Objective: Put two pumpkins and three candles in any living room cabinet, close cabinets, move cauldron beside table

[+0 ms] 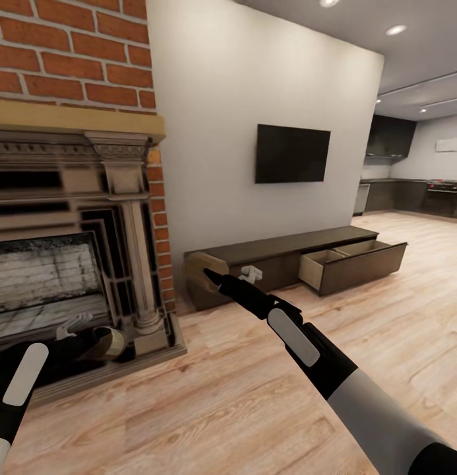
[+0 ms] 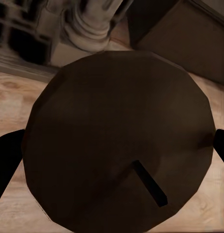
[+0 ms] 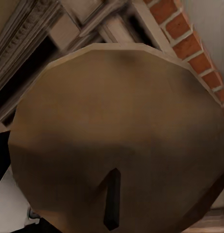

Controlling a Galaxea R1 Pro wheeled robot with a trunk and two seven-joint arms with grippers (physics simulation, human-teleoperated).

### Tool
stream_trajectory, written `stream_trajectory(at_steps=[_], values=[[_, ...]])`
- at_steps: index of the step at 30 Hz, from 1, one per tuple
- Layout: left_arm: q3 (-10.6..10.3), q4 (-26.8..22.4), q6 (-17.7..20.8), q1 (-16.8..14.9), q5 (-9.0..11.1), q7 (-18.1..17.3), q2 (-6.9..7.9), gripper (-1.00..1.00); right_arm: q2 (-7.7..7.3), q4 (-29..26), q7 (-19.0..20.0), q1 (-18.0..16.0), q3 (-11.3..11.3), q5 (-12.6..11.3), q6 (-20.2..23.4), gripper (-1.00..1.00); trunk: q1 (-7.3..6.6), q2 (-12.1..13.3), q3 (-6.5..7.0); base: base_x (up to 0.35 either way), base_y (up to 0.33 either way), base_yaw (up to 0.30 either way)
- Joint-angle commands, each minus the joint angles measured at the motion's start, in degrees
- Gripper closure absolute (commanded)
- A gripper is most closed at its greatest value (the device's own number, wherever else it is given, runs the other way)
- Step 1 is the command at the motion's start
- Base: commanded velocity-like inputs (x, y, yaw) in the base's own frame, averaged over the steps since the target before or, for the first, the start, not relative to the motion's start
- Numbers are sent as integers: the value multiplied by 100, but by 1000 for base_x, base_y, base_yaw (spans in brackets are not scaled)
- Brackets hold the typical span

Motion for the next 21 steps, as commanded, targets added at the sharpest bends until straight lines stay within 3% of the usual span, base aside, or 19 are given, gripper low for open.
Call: stream_trajectory(at_steps=[1, 21], values=[[4, -13, 27, -2, 73, 51, 1, 100, -3, 0, 4, -7, 8, -44, 9, 100, -1, -3, -1, 0, 0, -243], [4, -18, 22, -2, 73, 55, 1, 100, -3, 7, 1, -7, 0, -52, 9, 100, -1, -3, 108, 0, 0, -244]])
